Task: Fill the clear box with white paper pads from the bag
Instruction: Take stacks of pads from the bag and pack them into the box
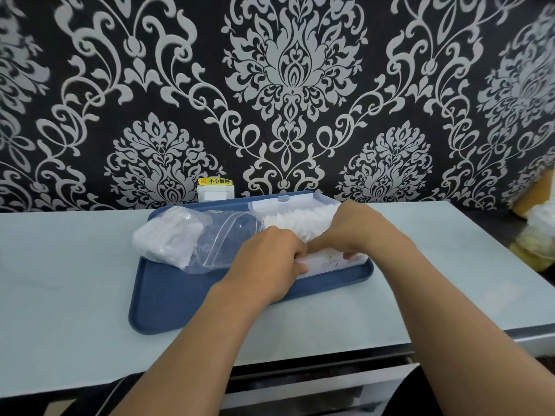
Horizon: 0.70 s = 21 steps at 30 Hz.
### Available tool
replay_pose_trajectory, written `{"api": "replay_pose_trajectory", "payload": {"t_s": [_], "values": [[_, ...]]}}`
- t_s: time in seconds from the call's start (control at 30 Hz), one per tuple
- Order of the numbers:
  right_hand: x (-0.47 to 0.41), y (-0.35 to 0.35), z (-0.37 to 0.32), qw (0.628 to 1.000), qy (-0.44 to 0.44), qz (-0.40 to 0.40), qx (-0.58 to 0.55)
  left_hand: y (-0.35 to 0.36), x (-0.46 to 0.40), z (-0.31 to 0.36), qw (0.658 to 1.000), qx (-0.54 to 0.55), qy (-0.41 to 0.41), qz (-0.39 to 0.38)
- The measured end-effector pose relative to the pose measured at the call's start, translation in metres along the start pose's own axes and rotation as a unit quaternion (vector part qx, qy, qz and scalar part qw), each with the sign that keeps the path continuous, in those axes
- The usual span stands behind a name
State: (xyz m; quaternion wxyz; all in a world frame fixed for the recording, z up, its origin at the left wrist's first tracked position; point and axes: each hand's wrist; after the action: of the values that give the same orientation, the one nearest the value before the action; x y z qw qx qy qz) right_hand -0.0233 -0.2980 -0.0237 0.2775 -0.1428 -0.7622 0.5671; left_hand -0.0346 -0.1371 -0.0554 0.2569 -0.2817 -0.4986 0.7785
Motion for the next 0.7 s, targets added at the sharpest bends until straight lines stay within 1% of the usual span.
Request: {"api": "replay_pose_trajectory", "payload": {"t_s": [0.03, 0.07, 0.1, 0.13, 0.17, 0.2, 0.27, 0.3, 0.37, 0.47, 0.5, 0.6, 0.7], "values": [[0.003, -0.008, 0.003, 1.000, -0.010, -0.004, -0.023, 0.000, 0.000, -0.001, 1.000, -0.004, 0.004, 0.000], [0.006, -0.015, 0.008, 0.998, -0.028, 0.015, -0.049, 0.000, 0.000, -0.001, 1.000, -0.006, 0.006, 0.001], [0.007, -0.020, 0.011, 0.994, -0.061, 0.059, -0.072, 0.000, 0.000, -0.002, 1.000, -0.007, 0.008, 0.000], [0.009, -0.025, 0.013, 0.983, -0.111, 0.117, -0.091, 0.000, -0.001, -0.002, 1.000, -0.006, 0.009, -0.001], [0.011, -0.028, 0.012, 0.968, -0.168, 0.153, -0.110, -0.001, -0.001, -0.002, 1.000, -0.006, 0.008, -0.003], [0.014, -0.027, 0.009, 0.955, -0.218, 0.154, -0.126, 0.000, -0.001, -0.002, 1.000, -0.007, 0.006, -0.004], [0.018, -0.016, -0.002, 0.954, -0.270, 0.081, -0.100, 0.000, -0.001, -0.002, 1.000, -0.012, 0.001, -0.005], [0.017, -0.006, -0.007, 0.960, -0.271, 0.043, -0.062, 0.000, -0.001, -0.002, 1.000, -0.013, -0.002, -0.005], [0.011, 0.011, -0.013, 0.971, -0.241, -0.002, 0.007, 0.001, 0.000, -0.001, 1.000, -0.012, -0.004, -0.004], [0.000, 0.010, -0.009, 0.982, -0.163, -0.008, 0.095, -0.001, 0.001, 0.001, 1.000, -0.007, 0.002, 0.006], [-0.001, 0.006, -0.007, 0.984, -0.133, -0.031, 0.113, -0.001, 0.001, 0.001, 1.000, -0.009, 0.004, 0.009], [0.003, -0.001, -0.008, 0.985, -0.072, -0.126, 0.096, -0.001, 0.000, 0.002, 1.000, -0.018, 0.004, 0.011], [0.008, -0.002, -0.011, 0.984, -0.037, -0.158, 0.070, 0.001, -0.001, 0.000, 1.000, -0.023, 0.009, 0.011]]}}
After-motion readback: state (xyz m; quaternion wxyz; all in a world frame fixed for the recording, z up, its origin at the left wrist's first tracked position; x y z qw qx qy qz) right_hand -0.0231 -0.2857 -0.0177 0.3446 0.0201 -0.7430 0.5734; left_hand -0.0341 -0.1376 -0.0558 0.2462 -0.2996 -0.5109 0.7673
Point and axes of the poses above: each hand's wrist, its own x-axis away from the middle knuckle, its own y-axis out of the palm, z = x × y, and after that the axes turned 14 degrees about y, right-handed
